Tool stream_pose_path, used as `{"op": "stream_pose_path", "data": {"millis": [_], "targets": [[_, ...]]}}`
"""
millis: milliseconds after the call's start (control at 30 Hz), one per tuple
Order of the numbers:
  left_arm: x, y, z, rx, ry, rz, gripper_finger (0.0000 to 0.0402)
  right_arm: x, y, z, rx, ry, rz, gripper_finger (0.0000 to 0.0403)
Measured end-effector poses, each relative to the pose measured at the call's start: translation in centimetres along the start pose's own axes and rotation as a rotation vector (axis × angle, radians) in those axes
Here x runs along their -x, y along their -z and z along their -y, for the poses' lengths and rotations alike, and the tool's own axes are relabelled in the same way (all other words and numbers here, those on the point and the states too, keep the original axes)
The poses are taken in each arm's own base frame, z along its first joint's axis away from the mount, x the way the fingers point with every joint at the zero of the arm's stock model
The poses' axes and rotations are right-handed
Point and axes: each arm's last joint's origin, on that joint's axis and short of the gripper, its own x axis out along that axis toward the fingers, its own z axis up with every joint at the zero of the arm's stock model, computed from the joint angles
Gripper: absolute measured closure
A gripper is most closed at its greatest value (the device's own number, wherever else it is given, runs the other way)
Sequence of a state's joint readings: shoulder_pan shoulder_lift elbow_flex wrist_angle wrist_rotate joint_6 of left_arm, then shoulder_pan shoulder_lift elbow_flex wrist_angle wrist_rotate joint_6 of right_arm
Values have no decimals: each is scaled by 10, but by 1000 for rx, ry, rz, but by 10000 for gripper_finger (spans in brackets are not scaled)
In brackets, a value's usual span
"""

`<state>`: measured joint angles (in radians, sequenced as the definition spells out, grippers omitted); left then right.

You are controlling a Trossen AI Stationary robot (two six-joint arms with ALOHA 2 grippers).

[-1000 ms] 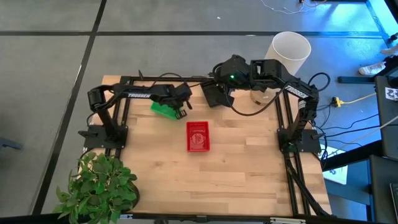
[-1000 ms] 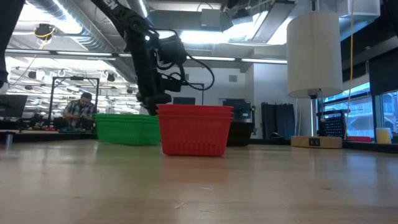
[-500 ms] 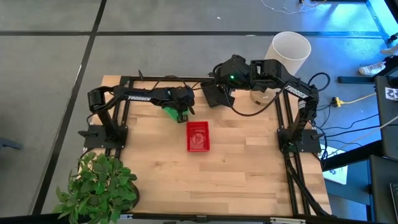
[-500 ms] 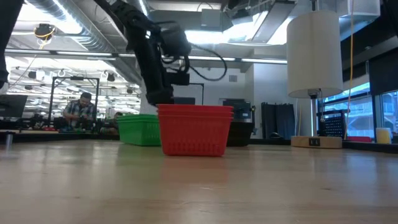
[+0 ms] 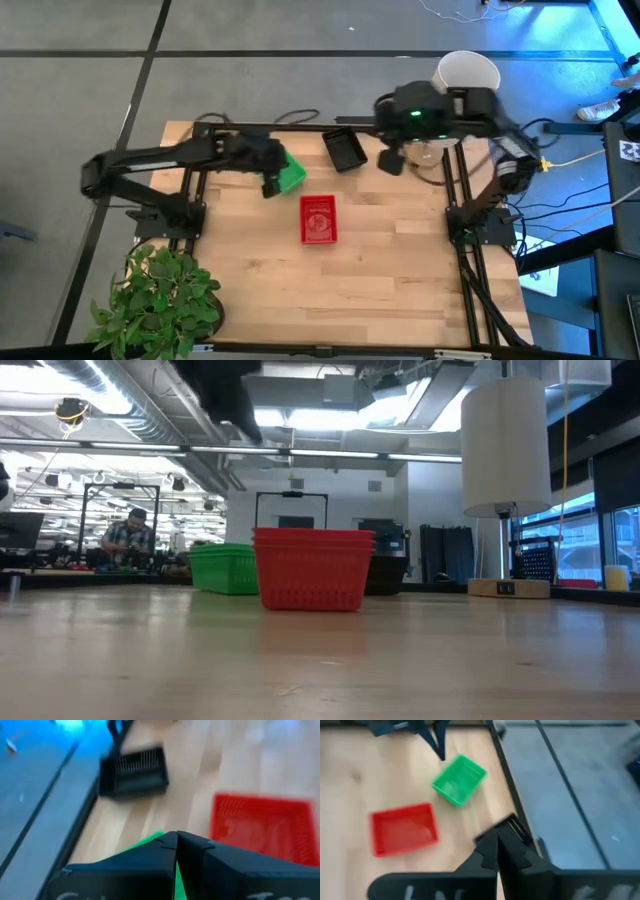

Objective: Stack baskets by color
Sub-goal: Return to Home Position

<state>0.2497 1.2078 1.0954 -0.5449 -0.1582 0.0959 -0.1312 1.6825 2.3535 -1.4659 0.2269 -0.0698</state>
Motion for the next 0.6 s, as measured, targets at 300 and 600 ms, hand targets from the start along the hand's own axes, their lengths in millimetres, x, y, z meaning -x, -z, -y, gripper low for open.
{"op": "stream_pose_path", "data": {"millis": [300,600], "targets": [[99,5,2,128,76,254,401,83,33,-9,-39,-99,172,403],[164,35,-6,208,103,374,401,98,88,-23,-108,-77,321,403]]}}
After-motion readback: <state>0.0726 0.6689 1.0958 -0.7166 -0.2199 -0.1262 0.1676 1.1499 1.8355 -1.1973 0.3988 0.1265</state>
